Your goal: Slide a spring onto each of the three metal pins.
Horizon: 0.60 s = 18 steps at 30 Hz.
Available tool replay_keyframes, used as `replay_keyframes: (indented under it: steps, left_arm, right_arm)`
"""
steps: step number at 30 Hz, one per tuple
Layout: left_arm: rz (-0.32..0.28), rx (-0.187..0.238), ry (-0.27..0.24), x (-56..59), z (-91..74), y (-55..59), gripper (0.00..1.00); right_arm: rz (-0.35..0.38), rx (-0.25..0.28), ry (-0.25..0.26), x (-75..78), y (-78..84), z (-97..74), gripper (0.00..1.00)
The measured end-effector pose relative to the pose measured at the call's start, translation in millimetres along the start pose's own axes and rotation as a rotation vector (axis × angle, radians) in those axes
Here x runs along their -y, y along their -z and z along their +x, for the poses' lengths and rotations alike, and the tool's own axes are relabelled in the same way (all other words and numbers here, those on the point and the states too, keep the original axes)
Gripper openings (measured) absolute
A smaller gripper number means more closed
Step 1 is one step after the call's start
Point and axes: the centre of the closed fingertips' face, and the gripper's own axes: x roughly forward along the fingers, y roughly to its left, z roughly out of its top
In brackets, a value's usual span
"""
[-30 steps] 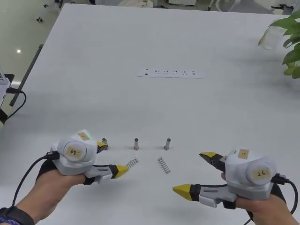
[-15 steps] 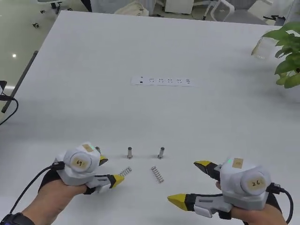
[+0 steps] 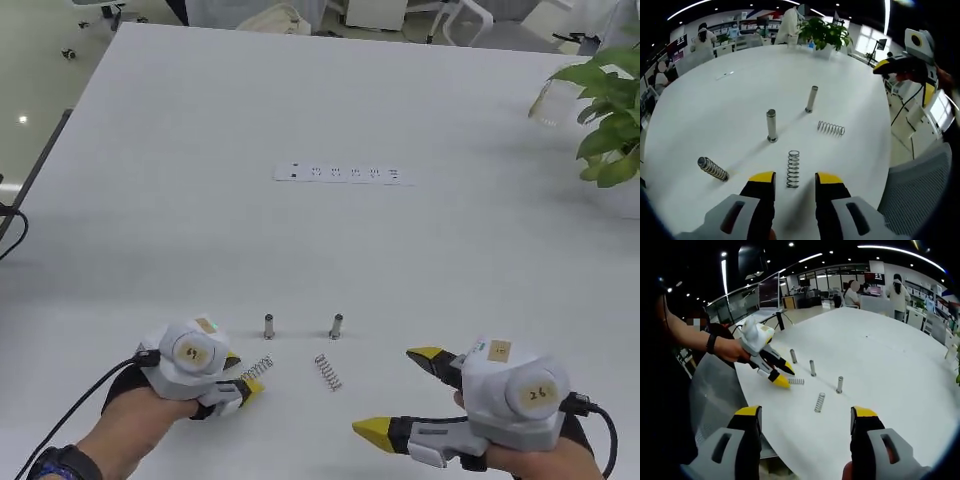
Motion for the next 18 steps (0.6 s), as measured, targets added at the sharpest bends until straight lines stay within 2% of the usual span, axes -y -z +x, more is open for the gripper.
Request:
replay_keyframes:
  steps: [6, 10, 14, 17, 18]
  left_arm:
    - [0.006, -0.018, -0.012, -0.9, 3.3, 4.9, 0.18]
    - [0.030, -0.028, -0.030, -3.2, 5.9, 7.0, 0.08]
    - [0.042, -0.037, -0.043, -4.4, 6.0, 7.3, 0.03]
    - [0.029, -0.042, -0.038, -3.3, 5.3, 7.6, 0.03]
    - [0.037, -0.048, -0.055, -6.3, 4.0, 8.5, 0.03]
  right_arm:
    - [0.007, -0.002, 0.005, 0.7, 3.5, -1.8, 0.70]
    - [0.011, -0.006, 0.005, 1.2, 6.0, -2.6, 0.70]
    - [0.009, -0.005, 0.006, 1.3, 5.9, -3.3, 0.70]
    - [0.009, -0.006, 0.006, 1.8, 6.0, -2.5, 0.70]
    - [0.008, -0.006, 0.006, 1.8, 5.8, -2.2, 0.70]
